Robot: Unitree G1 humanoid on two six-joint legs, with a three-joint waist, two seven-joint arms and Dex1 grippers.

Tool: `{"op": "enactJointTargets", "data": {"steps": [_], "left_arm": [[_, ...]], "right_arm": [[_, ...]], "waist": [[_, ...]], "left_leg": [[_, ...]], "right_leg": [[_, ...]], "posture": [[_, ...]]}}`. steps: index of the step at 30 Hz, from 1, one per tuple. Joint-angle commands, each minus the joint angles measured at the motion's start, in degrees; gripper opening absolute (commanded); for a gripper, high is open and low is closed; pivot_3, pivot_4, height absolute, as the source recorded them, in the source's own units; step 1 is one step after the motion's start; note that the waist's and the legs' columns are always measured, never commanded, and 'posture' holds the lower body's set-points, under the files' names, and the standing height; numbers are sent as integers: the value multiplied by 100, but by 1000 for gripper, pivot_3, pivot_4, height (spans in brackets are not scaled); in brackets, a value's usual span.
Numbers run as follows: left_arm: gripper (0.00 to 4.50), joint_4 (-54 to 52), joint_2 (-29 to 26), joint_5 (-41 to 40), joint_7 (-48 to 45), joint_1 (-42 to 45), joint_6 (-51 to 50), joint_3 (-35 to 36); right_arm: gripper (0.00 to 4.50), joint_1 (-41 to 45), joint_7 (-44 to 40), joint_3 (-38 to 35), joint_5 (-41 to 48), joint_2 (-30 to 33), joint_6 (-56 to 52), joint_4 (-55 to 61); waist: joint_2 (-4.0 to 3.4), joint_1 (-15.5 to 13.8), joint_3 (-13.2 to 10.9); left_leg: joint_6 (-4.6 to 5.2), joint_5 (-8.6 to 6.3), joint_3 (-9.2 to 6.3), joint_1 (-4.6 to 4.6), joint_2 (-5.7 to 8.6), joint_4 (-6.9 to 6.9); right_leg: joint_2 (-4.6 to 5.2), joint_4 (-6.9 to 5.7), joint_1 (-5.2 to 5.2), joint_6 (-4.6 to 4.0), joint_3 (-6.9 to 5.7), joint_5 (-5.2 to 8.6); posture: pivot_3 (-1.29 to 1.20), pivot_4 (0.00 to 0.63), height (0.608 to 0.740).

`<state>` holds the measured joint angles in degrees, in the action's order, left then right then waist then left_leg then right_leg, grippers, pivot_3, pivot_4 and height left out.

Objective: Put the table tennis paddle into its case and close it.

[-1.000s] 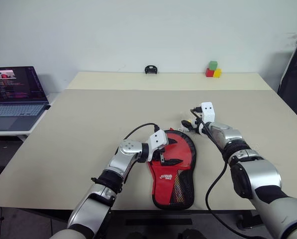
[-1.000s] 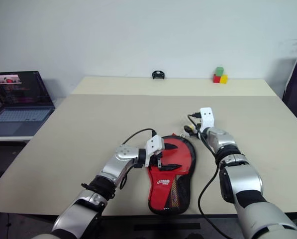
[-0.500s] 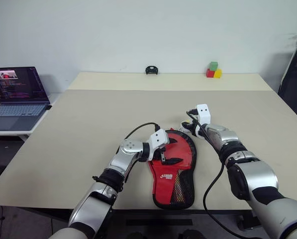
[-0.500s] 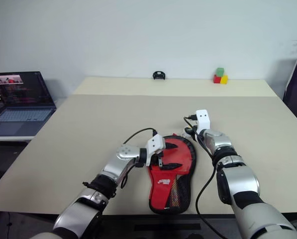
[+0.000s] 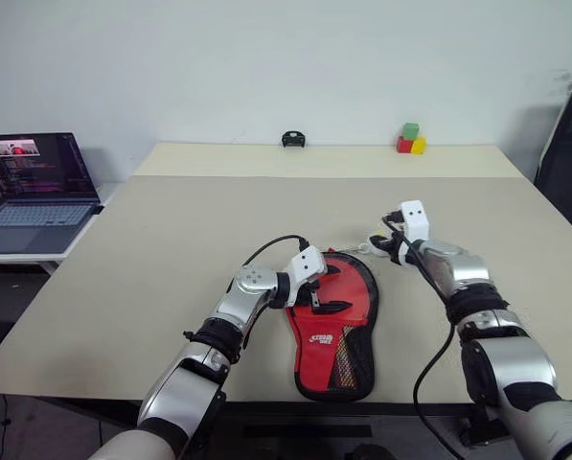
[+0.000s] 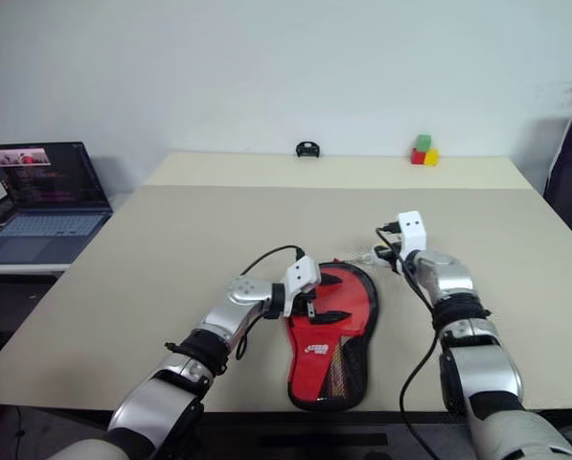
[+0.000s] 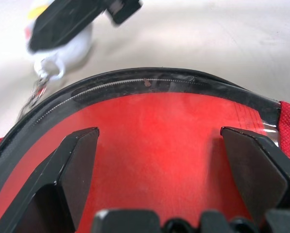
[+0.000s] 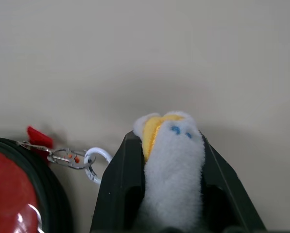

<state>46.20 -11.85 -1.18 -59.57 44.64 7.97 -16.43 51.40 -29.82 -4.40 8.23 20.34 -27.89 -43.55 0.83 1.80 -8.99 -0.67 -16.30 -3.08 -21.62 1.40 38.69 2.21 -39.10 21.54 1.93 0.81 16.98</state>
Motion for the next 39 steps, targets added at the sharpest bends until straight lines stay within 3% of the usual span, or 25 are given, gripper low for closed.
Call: {"op": "enactJointTargets", "data": {"steps": [1,9,18,28,39], "left_arm": [[4358,665,-176,509,-53,-349,-138,-324],[4358,796,-145,551,-79,-306,-114,-365],[4358,901,-131,596,-82,-260,-78,-412],[4358,971,-110,605,-83,-214,-44,-448],[4358,992,-105,599,-59,-192,-25,-490]], "right_arm": [[655,-395,-79,-80,144,340,-693,1292],[655,-2232,-317,-212,855,1093,-2980,4833],[654,-3837,-648,-859,2254,1615,-4902,7316],[653,-5358,-1166,-1324,3154,2392,-5103,8282],[637,-6607,-1681,-1453,4020,2961,-4686,8969]], "waist": [[0,-2,2],[-10,-14,19],[10,-20,39],[41,-51,57],[18,-275,92]], "left_leg": [[0,0,-1,2,0,0],[1,-1,-2,14,0,-10],[1,-1,2,45,0,-55],[0,-2,-3,71,-1,-75],[36,-65,-24,69,2,-85]], "right_leg": [[0,2,-5,0,-1,0],[-1,11,-18,2,-1,1],[-2,30,-36,5,1,4],[-2,63,-74,47,-7,29],[4,187,-137,51,-34,38]], "posture": [[0,150,740],[0,150,740],[0,150,740],[0,150,740],[0,150,740]]}}
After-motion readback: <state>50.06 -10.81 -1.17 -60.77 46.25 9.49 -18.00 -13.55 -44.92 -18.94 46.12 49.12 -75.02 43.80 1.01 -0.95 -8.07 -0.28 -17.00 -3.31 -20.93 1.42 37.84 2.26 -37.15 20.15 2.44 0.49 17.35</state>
